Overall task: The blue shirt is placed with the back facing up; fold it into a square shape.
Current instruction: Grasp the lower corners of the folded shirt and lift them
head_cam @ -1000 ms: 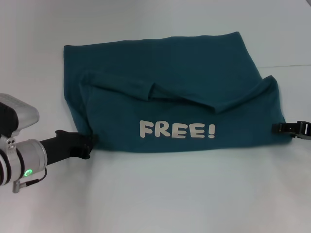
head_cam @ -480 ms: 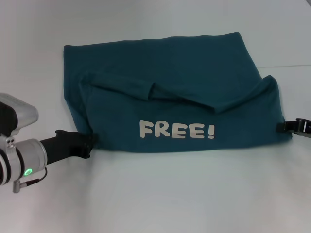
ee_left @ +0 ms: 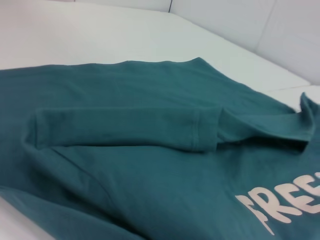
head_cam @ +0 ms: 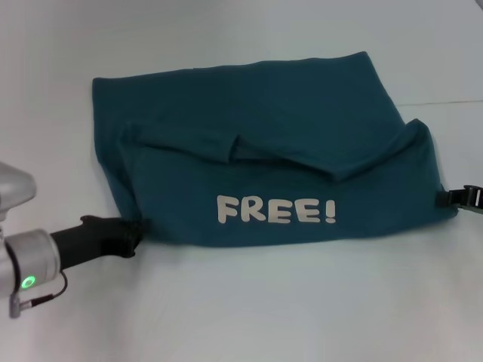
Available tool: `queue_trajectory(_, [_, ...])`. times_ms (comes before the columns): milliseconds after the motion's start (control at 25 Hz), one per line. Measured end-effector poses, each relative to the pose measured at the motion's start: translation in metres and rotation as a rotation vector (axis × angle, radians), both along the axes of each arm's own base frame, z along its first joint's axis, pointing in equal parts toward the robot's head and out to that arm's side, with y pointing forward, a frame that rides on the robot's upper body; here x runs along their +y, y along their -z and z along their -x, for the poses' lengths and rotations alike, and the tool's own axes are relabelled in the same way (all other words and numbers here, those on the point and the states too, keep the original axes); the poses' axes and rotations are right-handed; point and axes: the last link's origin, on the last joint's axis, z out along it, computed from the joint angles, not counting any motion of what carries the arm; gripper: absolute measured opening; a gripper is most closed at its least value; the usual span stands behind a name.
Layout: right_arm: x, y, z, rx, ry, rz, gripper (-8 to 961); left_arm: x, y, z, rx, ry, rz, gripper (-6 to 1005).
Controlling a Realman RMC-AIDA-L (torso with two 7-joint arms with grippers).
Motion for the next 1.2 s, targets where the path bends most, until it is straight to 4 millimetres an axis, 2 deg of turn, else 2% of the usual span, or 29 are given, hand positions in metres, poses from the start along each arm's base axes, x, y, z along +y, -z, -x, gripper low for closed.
queue_trajectory(360, [-0.009, -0.007, -0.001, -0.015, -0.065, 0.036, 39, -0.042, -0.018, 0.01, -0.178, -0.024, 0.085, 16])
queue_trajectory(640, [-0.026, -0.011, 0.005, 0.006, -0.135, 0.078, 45, -0.074, -0.034, 0.021, -0.324, -0.04, 0.101, 17])
queue_trajectory(920, [-0.051, -0.018, 0.001, 0.017, -0.16, 0.096, 50, -0.092, -0.039, 0.032, -0.348, -0.075, 0.123, 17])
queue_trajectory(1200, [-0.079, -0.023, -0.006, 0.037, -0.18, 0.114, 56, -0.105, -0.035, 0.033, -0.335, -0.07, 0.206, 17])
